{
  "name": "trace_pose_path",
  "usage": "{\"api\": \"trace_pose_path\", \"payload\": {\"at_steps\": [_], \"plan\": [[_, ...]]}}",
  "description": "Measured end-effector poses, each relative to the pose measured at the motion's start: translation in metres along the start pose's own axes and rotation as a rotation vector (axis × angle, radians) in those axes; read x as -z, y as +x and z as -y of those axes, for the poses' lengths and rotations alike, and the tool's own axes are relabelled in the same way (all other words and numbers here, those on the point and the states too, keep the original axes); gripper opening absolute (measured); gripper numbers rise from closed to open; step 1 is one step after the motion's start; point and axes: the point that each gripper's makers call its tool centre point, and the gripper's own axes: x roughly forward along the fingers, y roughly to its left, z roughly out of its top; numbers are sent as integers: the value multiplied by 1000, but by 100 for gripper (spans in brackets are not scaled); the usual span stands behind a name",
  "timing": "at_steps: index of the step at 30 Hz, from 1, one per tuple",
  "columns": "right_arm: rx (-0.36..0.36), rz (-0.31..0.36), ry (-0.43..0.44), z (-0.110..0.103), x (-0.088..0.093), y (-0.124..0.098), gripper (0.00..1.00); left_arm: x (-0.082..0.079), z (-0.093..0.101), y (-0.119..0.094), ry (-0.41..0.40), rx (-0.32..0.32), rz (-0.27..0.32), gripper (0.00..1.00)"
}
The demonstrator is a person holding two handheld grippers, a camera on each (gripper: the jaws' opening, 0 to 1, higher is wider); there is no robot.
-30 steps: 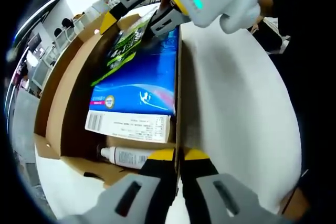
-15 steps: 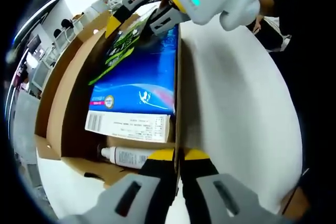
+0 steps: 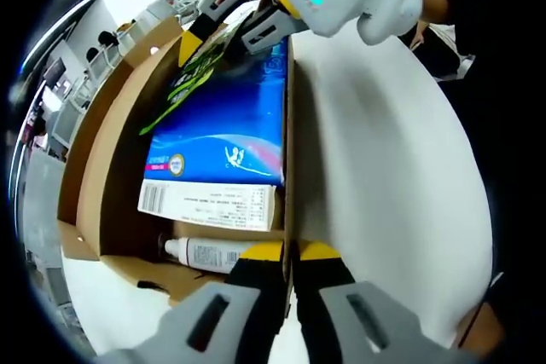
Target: Operate the shoe box by opening the lid, removing the specified soft item, and placing it in the target area until the item is outside and the box remains undamaged.
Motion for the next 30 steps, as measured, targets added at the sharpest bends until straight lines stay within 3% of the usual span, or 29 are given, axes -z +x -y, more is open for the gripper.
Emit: {"api": "trace_pose_path", "payload": {"at_steps": [18, 24, 30], "plan": [[52, 3, 35, 3, 1, -6, 2, -1, 1, 2, -1, -14, -31, 3], [28, 49, 10, 3, -6, -6, 1, 0, 0, 2, -2, -22, -37, 3], [54, 70, 9, 23, -9, -23, 1, 1, -1, 1, -6, -32, -36, 3]]}}
